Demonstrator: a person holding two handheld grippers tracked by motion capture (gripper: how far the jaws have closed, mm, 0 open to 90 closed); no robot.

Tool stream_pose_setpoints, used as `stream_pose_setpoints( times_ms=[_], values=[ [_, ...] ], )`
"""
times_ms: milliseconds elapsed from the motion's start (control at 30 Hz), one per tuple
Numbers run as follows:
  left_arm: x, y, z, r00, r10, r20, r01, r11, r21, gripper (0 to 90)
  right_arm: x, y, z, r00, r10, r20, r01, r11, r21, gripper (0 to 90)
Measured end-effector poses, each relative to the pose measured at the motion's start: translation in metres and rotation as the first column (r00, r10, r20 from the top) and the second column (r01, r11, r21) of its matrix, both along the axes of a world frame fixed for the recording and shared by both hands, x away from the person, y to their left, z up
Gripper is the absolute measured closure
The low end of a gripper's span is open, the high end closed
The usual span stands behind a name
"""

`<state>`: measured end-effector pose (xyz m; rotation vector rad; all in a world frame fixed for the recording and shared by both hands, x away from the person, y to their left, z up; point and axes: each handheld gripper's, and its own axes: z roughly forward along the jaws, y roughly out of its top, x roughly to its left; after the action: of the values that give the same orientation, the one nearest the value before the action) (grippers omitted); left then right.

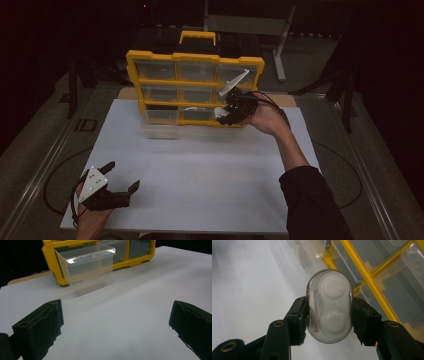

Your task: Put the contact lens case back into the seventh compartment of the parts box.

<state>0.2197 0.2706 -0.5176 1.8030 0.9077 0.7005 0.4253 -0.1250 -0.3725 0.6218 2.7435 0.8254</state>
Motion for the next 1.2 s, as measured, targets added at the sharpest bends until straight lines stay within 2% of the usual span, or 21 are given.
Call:
stream_pose_setpoints(
  times_ms=[767,1200],
  values=[
    [0.000,0.000,0.000,1.0000,0.001,0.001,-0.001,1.0000,-0.001,0.3,0.006,0.019,0.011,0.9999,0.014,0.007,-0.014,1.000,0.025,48.6],
    [-0.001,0.000,0.000,1.0000,0.001,0.004,-0.001,1.0000,-0.006,0.3,0.009,0.031,0.013,0.9994,0.032,0.011,-0.033,0.999,0.035,48.6]
  ],
)
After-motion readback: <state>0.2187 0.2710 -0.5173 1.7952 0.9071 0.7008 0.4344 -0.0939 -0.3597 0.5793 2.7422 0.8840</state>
